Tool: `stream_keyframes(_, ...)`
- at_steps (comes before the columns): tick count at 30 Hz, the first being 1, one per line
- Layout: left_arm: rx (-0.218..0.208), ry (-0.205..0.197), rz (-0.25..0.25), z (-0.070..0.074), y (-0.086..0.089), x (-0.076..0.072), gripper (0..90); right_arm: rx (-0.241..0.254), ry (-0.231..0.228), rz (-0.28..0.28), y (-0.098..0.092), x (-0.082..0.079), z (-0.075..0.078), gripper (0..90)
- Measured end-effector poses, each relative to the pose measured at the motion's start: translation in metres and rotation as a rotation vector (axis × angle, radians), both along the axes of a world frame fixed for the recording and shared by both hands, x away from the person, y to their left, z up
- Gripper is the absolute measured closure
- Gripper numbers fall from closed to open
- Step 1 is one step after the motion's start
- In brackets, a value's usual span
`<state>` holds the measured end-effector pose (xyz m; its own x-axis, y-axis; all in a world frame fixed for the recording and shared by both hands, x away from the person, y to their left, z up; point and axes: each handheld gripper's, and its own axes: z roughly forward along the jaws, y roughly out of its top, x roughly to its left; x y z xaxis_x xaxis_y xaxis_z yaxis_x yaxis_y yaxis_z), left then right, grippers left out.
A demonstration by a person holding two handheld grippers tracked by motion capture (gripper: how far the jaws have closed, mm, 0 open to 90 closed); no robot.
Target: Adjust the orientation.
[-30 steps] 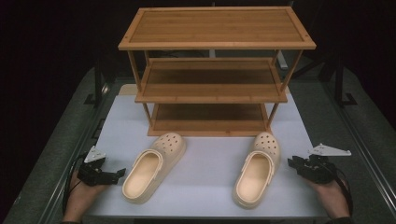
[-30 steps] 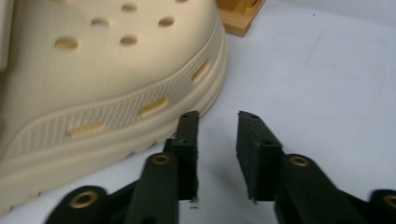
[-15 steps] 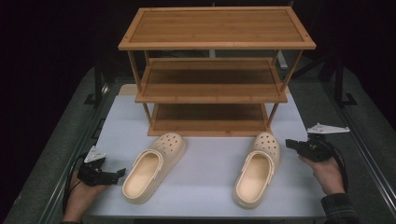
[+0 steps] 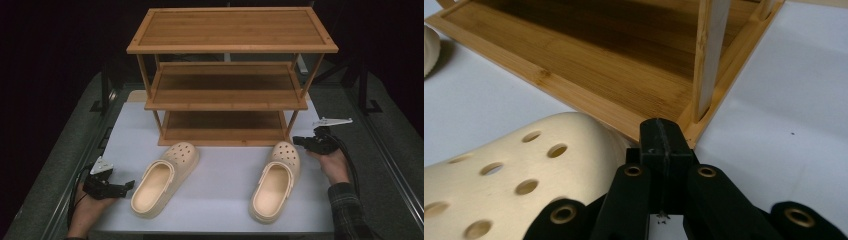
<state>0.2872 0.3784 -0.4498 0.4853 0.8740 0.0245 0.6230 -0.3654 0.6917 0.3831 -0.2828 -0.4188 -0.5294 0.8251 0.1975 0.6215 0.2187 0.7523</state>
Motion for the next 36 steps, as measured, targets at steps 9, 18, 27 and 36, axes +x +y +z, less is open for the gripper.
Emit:
stream_keyframes(9,0.0,0.0,0.0,0.0,0.0,0.0,2.1,0.0,0.017,0.044,0.007,0.002,-0.005,90.0)
stream_keyframes(18,0.0,0.0,0.0,0.0,0.0,0.0,2.1,0.008,0.029,0.103,0.022,-0.009,-0.005,90.0)
stream_keyframes(27,0.0,0.0,0.0,0.0,0.0,0.0,2.1,-0.017,0.018,0.096,0.016,-0.023,0.002,90.0)
stream_keyframes(36,-0.002,-0.001,0.0,0.0,0.0,0.0,2.1,-0.015,0.033,0.11,-0.009,-0.072,-0.005,90.0)
